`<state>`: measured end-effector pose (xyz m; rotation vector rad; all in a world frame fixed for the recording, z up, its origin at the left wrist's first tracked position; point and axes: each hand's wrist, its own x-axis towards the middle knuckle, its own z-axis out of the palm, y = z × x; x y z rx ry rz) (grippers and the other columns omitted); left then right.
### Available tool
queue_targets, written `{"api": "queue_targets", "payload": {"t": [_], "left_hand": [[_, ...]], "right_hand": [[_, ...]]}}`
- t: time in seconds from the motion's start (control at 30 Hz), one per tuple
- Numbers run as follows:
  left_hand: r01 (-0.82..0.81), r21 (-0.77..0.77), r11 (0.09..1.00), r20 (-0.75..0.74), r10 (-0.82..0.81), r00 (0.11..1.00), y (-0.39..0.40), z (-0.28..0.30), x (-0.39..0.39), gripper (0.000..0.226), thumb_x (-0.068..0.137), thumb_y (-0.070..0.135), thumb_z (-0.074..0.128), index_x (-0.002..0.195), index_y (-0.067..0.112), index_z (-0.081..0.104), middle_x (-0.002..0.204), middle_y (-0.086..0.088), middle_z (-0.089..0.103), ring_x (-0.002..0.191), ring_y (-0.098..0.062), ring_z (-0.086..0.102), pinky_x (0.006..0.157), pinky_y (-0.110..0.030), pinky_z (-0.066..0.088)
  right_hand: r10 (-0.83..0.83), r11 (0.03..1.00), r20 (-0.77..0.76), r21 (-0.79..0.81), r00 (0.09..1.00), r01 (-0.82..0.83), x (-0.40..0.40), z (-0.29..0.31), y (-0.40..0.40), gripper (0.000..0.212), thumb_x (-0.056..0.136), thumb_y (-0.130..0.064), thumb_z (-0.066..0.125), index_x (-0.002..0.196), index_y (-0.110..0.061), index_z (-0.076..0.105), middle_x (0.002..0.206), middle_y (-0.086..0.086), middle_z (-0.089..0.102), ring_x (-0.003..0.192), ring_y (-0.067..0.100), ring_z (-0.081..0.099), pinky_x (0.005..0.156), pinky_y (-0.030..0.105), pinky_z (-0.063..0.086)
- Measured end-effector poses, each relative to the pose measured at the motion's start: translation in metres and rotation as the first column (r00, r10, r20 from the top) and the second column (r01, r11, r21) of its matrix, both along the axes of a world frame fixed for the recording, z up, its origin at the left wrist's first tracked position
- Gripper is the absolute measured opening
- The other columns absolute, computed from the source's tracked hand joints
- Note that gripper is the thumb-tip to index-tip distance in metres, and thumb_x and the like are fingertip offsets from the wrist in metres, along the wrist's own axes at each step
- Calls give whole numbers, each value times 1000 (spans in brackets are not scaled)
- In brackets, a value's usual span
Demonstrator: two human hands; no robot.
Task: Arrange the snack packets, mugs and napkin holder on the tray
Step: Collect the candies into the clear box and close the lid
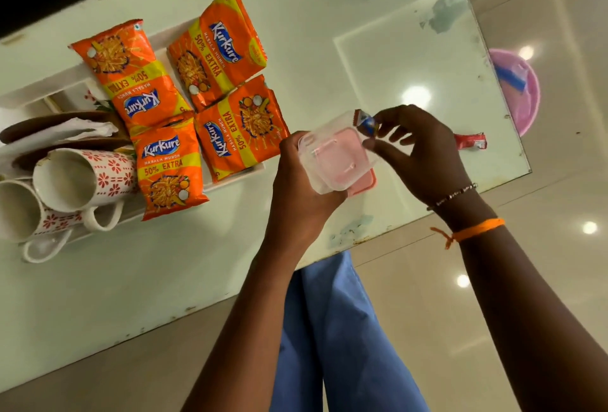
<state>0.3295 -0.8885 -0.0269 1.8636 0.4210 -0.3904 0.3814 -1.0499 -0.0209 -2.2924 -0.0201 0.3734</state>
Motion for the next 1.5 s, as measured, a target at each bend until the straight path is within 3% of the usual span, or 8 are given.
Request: {"api": "queue_targets", "payload": {"t": [0.13,0.33,0.53,0.63,0.77,1.0,1.17,1.5], "left_hand": [[24,-2,1000,25,-24,999,-13,-2,9,81,55,20,85,122,15,39,104,25,46,93,25,47,69,2,41],[67,38,997,8,-67,998,-28,-10,17,83,55,13,86,122,13,39,116,10,47,99,-3,46,70,3,39],[96,72,993,14,-97,995,-37,-17,30,84,56,4,84,125,13,37,118,10,43,102,-4,45,70,5,39],[71,85,994,22,-73,997,-44,-16,38,81,57,4,84,123,14,39,114,12,43,99,-2,46,71,3,41],[54,72,996,55,-58,997,-48,-12,49,83,59,12,85,126,12,36,121,8,44,108,-3,46,80,-6,48],[-84,88,993,117,73,990,-39,-20,69,82,58,17,86,125,18,38,116,12,45,108,-4,50,86,-17,53],[-142,107,984,143,127,982,-31,-26,79,81,58,17,86,124,19,38,114,15,46,105,3,51,84,-9,50],[-169,95,981,154,153,976,-23,-22,80,80,57,12,86,118,29,37,110,22,47,107,6,52,79,-5,49]], "right_hand": [[-94,993,59,-67,994,98,-5,-13,-22,20,87,-17,59,106,-14,63,94,2,58,85,23,54,73,30,42],[-299,829,1,-495,954,260,-4,-62,-81,50,78,11,42,120,-13,55,128,17,49,117,41,41,87,47,42],[-286,937,-52,-222,957,268,13,-61,-82,19,81,-1,58,100,-5,63,100,18,62,86,31,58,77,30,50],[-300,954,-1,-6,954,300,24,-36,-57,21,80,-13,66,101,-11,63,90,3,60,67,10,55,60,4,41],[-166,970,-96,161,981,180,37,-9,-25,29,78,-23,71,105,-13,63,85,0,60,61,-1,54,58,4,44],[-128,992,29,9,991,128,121,-32,-3,29,84,-18,63,112,-13,61,115,9,58,102,23,57,85,19,46],[109,968,-5,-225,994,-108,190,-69,23,59,87,-5,52,140,-24,34,156,10,13,142,34,17,113,37,24],[45,967,-10,-251,999,-46,166,-84,10,45,81,3,45,124,-7,55,144,10,38,131,26,38,105,35,39]]}}
